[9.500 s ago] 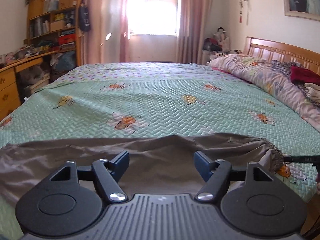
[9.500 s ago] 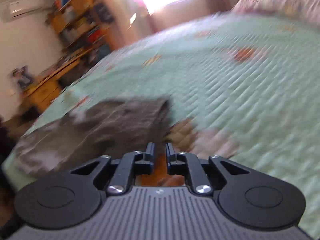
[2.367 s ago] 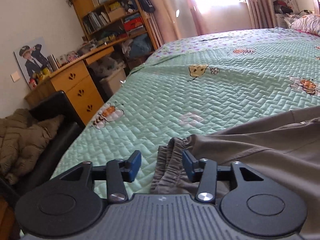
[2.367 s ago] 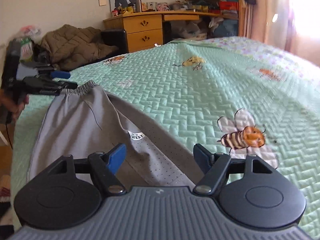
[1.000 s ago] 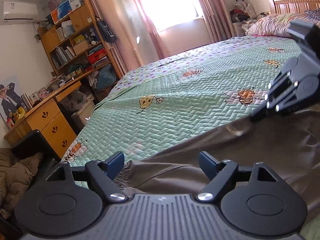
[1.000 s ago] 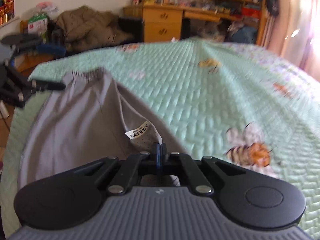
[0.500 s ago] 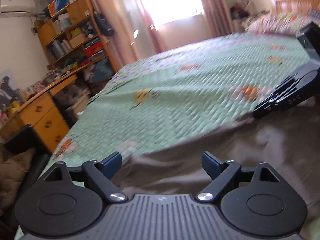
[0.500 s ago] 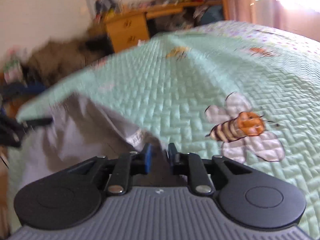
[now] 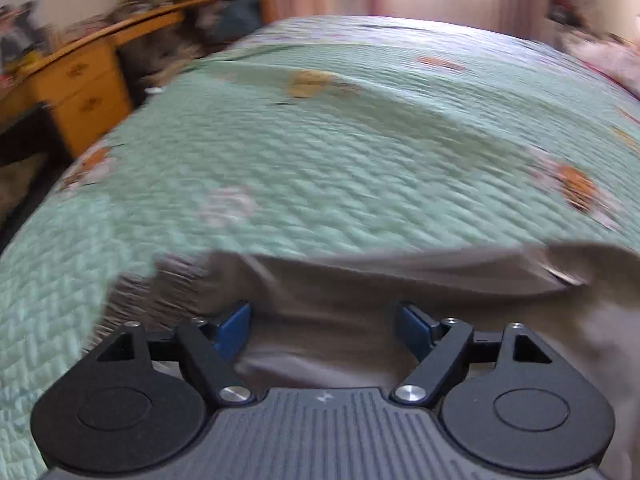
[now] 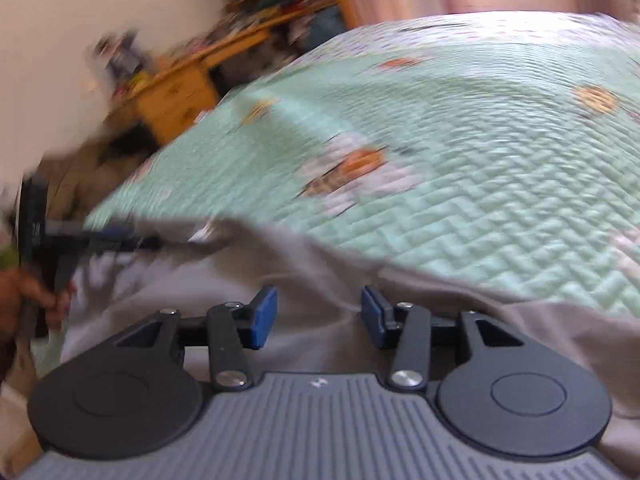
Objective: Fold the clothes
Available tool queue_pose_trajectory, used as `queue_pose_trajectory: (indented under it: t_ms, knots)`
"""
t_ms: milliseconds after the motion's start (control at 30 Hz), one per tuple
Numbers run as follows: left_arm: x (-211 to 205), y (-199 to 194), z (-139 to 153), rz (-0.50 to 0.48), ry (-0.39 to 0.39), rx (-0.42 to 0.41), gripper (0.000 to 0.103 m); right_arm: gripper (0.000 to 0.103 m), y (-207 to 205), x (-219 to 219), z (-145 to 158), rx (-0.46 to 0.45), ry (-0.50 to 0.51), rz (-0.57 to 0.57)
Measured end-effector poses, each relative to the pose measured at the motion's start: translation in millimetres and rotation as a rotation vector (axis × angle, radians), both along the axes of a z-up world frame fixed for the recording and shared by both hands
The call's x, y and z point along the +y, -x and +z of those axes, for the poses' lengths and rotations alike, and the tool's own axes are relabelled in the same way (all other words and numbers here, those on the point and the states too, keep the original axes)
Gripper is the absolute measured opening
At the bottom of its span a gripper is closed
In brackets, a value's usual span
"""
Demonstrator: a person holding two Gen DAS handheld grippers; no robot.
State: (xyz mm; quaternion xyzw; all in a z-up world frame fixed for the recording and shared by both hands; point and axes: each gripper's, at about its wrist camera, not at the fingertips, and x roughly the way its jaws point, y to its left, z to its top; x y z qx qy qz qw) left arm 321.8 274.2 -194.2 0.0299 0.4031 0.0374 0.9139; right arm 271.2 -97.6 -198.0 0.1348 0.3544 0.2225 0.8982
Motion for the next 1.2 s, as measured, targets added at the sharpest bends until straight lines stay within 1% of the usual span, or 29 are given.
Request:
queue_pose_trajectory:
  t_ms: [67,167,267,300,367,433,500,567,633,700,767,833,967,1067,1133,1200]
  knots:
    - [11,-6,3,0.038,0.017,-0.001,0.083,0.049,-2,-11,2,0.0,-0.036,-0.064]
    - [10,-5,10,0.056,-0.013,-0.005,0.082,0.049,19,-16,16,-0.033,-0.082,-0.056]
    - [4,3,22,0.053,-0.049,-0.026,0.082,0.052,43,-20,24,-0.063,-0.071,-0.039]
    - [2,7,27,0.052,-0.057,-0.038,0.083,0.054,50,-23,24,-0.053,-0.08,-0.038]
    - [-2,16,37,0.043,-0.064,-0.06,0.084,0.055,61,-29,20,-0.019,-0.097,-0.038]
    - [-8,26,44,0.026,-0.077,-0.074,0.085,0.055,66,-33,12,0.011,-0.091,-0.05]
    - [-15,36,49,0.005,-0.092,-0.082,0.088,0.055,69,-40,3,0.036,-0.077,-0.086]
    - [-22,42,46,-0.016,-0.108,-0.065,0.088,0.055,64,-47,-4,0.045,-0.078,-0.114]
    - [-29,42,37,-0.024,-0.136,-0.025,0.088,0.055,59,-55,-7,0.044,-0.072,-0.16]
    - [-33,39,24,-0.02,-0.163,0.023,0.088,0.055,61,-68,-3,0.042,-0.089,-0.227]
    - [-35,35,12,-0.016,-0.173,0.065,0.089,0.055,69,-79,7,0.024,-0.118,-0.263]
    - [-32,33,7,0.003,-0.171,0.067,0.095,0.056,83,-88,16,0.003,-0.119,-0.266]
    - [-27,29,6,0.032,-0.168,0.067,0.098,0.061,117,-100,24,-0.008,-0.107,-0.268]
    - [-25,27,5,0.044,-0.165,0.062,0.099,0.062,133,-100,19,0.009,-0.068,-0.247]
    - [-25,27,6,0.049,-0.173,0.056,0.099,0.062,138,-97,13,0.025,-0.045,-0.234]
    - [-26,28,8,0.055,-0.179,0.049,0.098,0.062,138,-95,9,0.039,-0.042,-0.229]
